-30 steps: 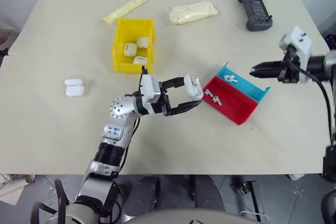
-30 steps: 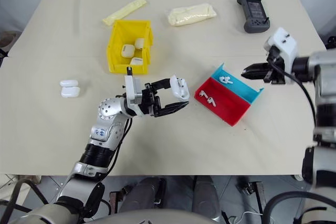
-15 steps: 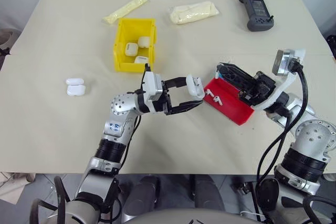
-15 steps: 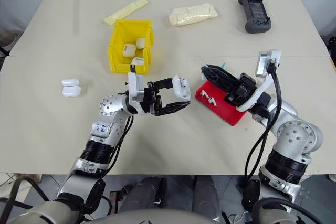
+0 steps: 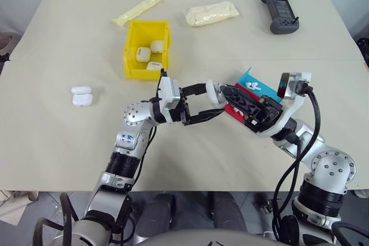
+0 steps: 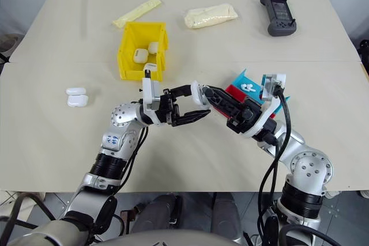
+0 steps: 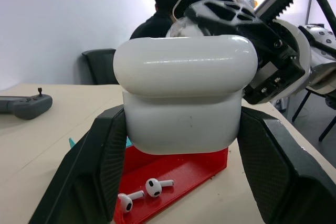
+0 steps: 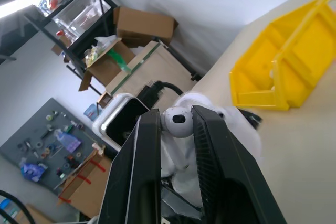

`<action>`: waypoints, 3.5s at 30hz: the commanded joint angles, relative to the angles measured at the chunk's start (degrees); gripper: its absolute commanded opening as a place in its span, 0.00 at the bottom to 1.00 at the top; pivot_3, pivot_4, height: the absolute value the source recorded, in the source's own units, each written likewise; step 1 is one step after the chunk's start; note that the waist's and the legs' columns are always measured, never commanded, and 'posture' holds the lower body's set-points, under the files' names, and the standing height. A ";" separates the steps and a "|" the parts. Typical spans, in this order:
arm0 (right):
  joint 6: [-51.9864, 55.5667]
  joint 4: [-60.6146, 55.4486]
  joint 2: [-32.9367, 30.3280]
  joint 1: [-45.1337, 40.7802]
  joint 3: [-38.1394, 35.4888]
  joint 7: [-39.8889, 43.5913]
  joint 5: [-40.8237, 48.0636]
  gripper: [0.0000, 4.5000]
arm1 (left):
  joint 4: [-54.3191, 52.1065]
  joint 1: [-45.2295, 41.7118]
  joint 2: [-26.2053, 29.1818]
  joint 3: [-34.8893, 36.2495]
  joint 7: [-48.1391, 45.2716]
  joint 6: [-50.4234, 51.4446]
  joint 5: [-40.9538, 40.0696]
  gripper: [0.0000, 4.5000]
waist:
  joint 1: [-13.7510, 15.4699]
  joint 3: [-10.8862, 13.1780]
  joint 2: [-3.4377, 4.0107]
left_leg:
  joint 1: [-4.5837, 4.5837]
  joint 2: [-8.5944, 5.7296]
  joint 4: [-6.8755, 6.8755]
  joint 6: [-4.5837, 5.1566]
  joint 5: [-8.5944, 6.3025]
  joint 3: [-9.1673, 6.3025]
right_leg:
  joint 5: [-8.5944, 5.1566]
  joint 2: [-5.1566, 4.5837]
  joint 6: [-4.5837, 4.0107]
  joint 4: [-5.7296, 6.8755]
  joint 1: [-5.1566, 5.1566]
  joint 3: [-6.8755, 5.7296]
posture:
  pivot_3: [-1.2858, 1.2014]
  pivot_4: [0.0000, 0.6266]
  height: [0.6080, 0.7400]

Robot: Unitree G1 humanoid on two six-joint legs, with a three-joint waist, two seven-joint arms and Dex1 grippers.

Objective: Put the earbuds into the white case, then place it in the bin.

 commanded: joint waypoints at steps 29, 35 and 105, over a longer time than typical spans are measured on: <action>-16.77 -0.66 -13.83 5.36 8.57 11.01 -11.31 0.70 | -2.30 -1.15 -0.54 1.44 -0.07 0.41 -0.94 0.62 | 0.17 0.00 -0.01 | 0.00 0.00 0.00 0.01 0.00 0.02 | 0.00 0.01 0.00 -0.04 0.02 0.01 | 0.52 0.24 1.00; -21.54 -0.89 -20.39 6.77 7.57 14.80 -18.81 0.61 | -3.79 -0.93 6.06 1.24 2.78 3.91 4.04 0.62 | 0.15 0.00 -0.01 | 0.01 0.00 -0.01 0.01 0.00 0.03 | 0.00 0.01 0.00 -0.04 0.01 0.00 | 0.52 0.24 1.00; -41.93 -10.45 -17.52 21.80 1.99 8.16 -42.98 0.99 | -5.44 -7.78 10.02 13.51 39.76 19.16 15.97 0.62 | 1.79 -0.01 -0.15 | 0.06 -0.06 0.04 0.04 0.01 0.03 | 0.00 0.01 0.01 -0.01 0.10 0.03 | 0.52 0.24 1.00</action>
